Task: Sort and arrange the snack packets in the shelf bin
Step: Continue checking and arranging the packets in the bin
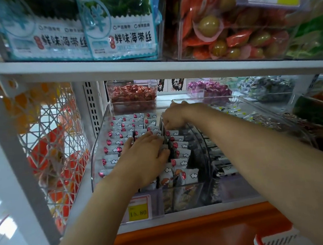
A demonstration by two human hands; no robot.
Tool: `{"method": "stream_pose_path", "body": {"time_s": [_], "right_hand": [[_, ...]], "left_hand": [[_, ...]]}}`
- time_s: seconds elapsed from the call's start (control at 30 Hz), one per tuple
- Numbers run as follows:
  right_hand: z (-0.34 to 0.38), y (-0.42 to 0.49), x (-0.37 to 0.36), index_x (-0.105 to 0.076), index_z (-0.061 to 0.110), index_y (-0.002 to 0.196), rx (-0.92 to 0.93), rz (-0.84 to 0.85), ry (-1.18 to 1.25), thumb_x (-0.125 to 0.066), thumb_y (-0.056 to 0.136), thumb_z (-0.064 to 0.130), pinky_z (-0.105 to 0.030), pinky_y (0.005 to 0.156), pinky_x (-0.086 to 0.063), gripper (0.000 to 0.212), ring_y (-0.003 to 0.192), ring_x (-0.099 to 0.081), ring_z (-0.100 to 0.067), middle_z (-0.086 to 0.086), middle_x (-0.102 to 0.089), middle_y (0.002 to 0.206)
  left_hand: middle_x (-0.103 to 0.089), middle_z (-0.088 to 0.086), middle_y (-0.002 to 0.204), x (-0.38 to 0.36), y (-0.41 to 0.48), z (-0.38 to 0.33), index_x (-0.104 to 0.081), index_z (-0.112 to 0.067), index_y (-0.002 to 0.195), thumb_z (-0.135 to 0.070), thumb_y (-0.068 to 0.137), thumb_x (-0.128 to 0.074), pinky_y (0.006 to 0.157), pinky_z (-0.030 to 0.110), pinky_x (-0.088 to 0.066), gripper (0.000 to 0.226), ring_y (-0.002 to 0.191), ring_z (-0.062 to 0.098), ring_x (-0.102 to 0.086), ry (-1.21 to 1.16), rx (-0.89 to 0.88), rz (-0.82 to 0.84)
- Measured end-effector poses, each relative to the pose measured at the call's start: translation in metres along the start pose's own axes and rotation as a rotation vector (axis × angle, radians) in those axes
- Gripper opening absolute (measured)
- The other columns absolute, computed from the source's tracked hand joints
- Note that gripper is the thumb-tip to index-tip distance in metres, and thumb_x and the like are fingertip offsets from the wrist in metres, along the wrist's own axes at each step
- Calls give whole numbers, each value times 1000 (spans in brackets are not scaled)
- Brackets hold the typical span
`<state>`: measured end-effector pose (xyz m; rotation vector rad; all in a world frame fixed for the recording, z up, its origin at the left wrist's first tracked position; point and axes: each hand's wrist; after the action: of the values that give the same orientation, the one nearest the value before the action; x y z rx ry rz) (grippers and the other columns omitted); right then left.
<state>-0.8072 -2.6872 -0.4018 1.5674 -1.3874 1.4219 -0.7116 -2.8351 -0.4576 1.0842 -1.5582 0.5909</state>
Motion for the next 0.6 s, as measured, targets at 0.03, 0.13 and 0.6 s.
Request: {"method": "stream_pose_path", "body": {"time_s": [0.03, 0.13, 0.6], "right_hand": [[0, 1, 4, -47, 16, 64, 0, 13, 28, -46, 94, 17, -33, 77, -40, 30, 92, -47, -22, -1, -47, 77], [-7, 3, 12, -66, 5, 90, -17, -104, 120, -47, 90, 9, -31, 75, -49, 19, 93, -60, -26, -9, -64, 98], [1, 21, -7, -64, 8, 99, -126, -379, -37, -52, 86, 1, -37, 92, -38, 19, 111, -47, -30, -13, -59, 109]], "left_hand": [[-24, -6, 154, 1, 0, 0, -33, -23, 143, -41, 99, -28, 117, 44, -1, 48, 143, 9, -10, -6, -3, -1], [-24, -6, 154, 3, -1, 1, -32, -24, 144, -41, 99, -29, 117, 44, 0, 48, 143, 9, -9, -30, 0, -5], [-40, -1, 143, 7, -4, 3, -43, -19, 136, -37, 97, -37, 114, 49, -16, 43, 138, 17, -24, -5, -8, -27]]}}
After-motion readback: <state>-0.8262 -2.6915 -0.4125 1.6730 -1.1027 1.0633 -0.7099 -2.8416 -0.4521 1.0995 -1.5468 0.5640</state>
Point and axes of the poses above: each hand's wrist, its own y-axis towards the middle knuckle, its own x-axis out of the back of the hand, z = x × y
